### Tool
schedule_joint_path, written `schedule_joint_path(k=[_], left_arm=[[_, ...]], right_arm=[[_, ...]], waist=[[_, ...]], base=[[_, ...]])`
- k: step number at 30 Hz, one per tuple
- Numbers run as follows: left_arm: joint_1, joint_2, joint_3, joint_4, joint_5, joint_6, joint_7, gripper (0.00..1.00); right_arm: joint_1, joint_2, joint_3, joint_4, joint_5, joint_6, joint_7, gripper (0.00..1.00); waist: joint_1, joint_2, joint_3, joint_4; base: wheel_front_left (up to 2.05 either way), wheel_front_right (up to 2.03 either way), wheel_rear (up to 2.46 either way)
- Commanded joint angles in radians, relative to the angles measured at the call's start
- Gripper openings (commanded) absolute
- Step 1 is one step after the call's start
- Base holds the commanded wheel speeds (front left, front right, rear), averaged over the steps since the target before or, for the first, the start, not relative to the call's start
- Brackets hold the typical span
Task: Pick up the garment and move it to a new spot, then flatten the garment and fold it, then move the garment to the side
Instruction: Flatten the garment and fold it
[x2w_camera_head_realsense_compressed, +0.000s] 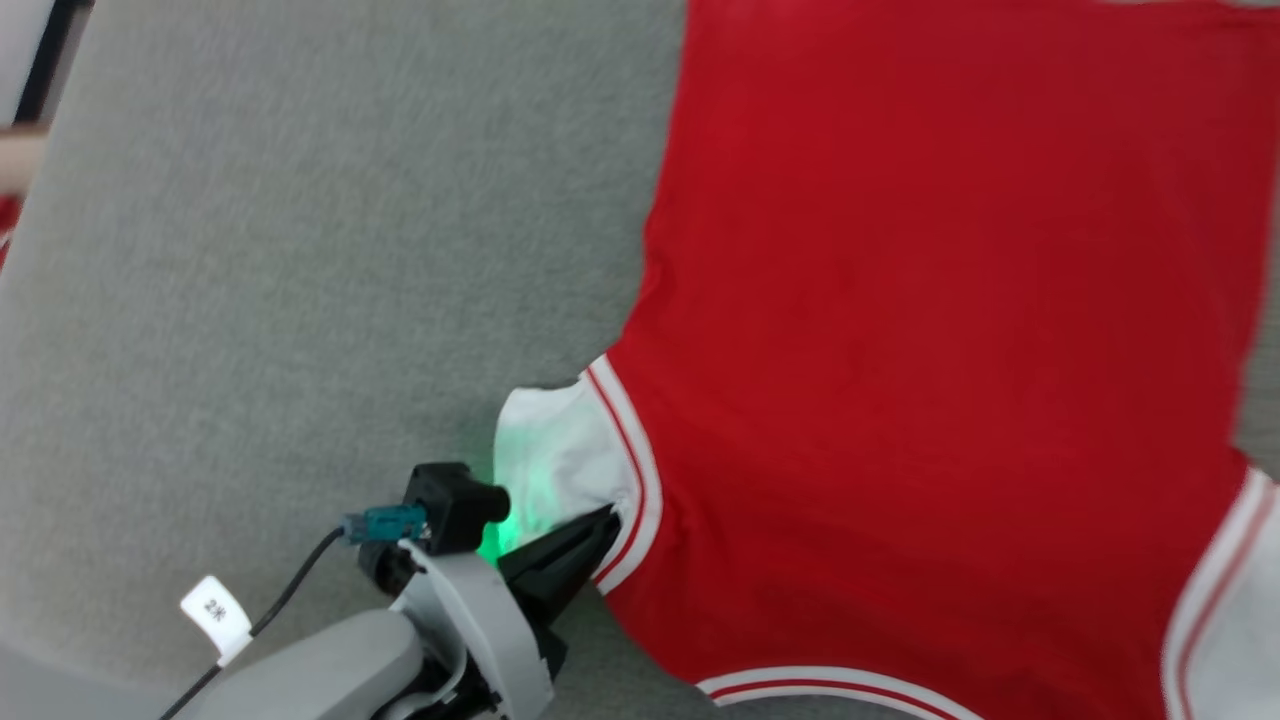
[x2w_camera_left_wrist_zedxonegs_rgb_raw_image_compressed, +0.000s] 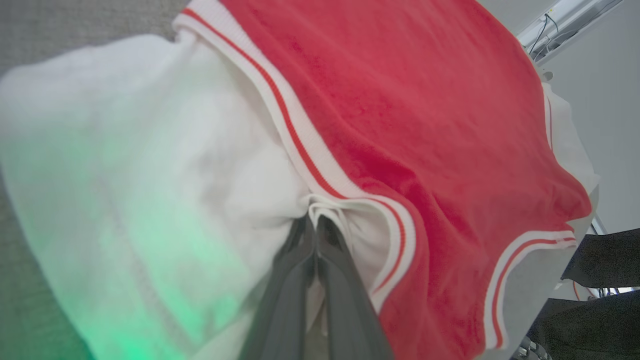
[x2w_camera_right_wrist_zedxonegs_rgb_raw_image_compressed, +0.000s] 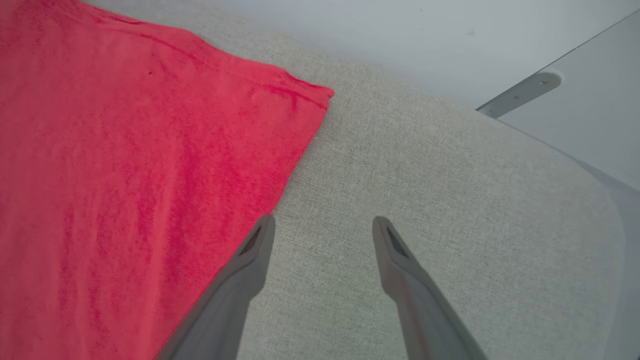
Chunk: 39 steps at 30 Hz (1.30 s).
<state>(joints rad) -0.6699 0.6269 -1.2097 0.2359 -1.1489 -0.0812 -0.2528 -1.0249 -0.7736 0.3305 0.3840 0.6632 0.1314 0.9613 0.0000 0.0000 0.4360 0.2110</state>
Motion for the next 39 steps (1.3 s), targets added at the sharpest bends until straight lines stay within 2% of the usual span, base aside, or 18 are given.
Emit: schedule_joint_path(k=[1,8,11,16,17,18,19,25,27,32,39], left_arm=[[-0.014,-0.009,0.006,0.021,0.005,0.008,0.006,0.00],[-0.022,-0.018,0.017,0.055,0.016,0.006,0.007,0.00],[-0.018,-0.016,0.022,0.068,0.020,0.004,0.008,0.00],[-0.012,-0.008,0.033,0.082,0.017,0.002,0.008,0.00],[-0.011,-0.008,0.036,0.087,0.015,0.001,0.009,0.00],[-0.009,-0.008,0.038,0.093,0.013,0.000,0.008,0.00],[-0.007,-0.009,0.041,0.098,0.012,-0.002,0.008,0.00],[0.020,0.005,0.066,0.116,0.002,-0.012,0.004,0.00],[0.038,0.017,0.073,0.118,-0.001,-0.013,0.004,0.00],[0.092,0.035,0.097,0.103,-0.013,-0.012,0.001,0.00],[0.169,0.064,0.113,0.055,-0.032,-0.010,-0.010,0.00]], right_arm=[[-0.052,0.020,0.000,0.049,-0.022,-0.002,0.008,1.00],[-0.215,0.071,0.013,0.262,-0.107,-0.002,0.035,1.00],[-0.245,0.082,0.030,0.339,-0.149,-0.002,0.043,1.00],[-0.247,0.122,0.044,0.408,-0.145,-0.001,0.046,1.00],[-0.246,0.130,0.046,0.419,-0.142,-0.001,0.041,0.53],[-0.247,0.135,0.052,0.427,-0.141,-0.001,0.035,0.24],[-0.248,0.136,0.058,0.435,-0.140,-0.001,0.030,0.00],[-0.215,0.129,0.062,0.453,-0.083,-0.001,-0.032,0.00],[-0.186,0.118,0.092,0.430,-0.064,-0.001,-0.041,0.00],[-0.071,0.057,0.211,0.298,0.036,-0.001,-0.044,0.00],[0.181,-0.089,0.305,0.028,0.209,-0.001,-0.045,0.00]], waist=[[0.0000,0.0000,0.111,0.100],[0.0000,0.0000,0.182,0.141],[0.0000,0.0000,0.192,0.146],[0.0000,0.0000,0.197,0.141],[0.0000,0.0000,0.195,0.138],[0.0000,0.0000,0.191,0.134],[0.0000,0.0000,0.185,0.131],[0.0000,0.0000,0.112,0.101],[0.0000,0.0000,0.076,0.086],[0.0000,0.0000,-0.031,0.045],[0.0000,0.0000,-0.170,-0.004]], base=[[0.00,0.00,0.00],[0.00,0.00,0.00],[0.00,0.00,0.00],[0.00,0.00,0.00],[0.00,0.00,0.00],[0.00,0.00,0.00],[0.00,0.00,0.00],[0.00,0.00,0.00],[0.00,0.00,0.00],[0.00,0.00,0.00],[0.00,0.00,0.00]])
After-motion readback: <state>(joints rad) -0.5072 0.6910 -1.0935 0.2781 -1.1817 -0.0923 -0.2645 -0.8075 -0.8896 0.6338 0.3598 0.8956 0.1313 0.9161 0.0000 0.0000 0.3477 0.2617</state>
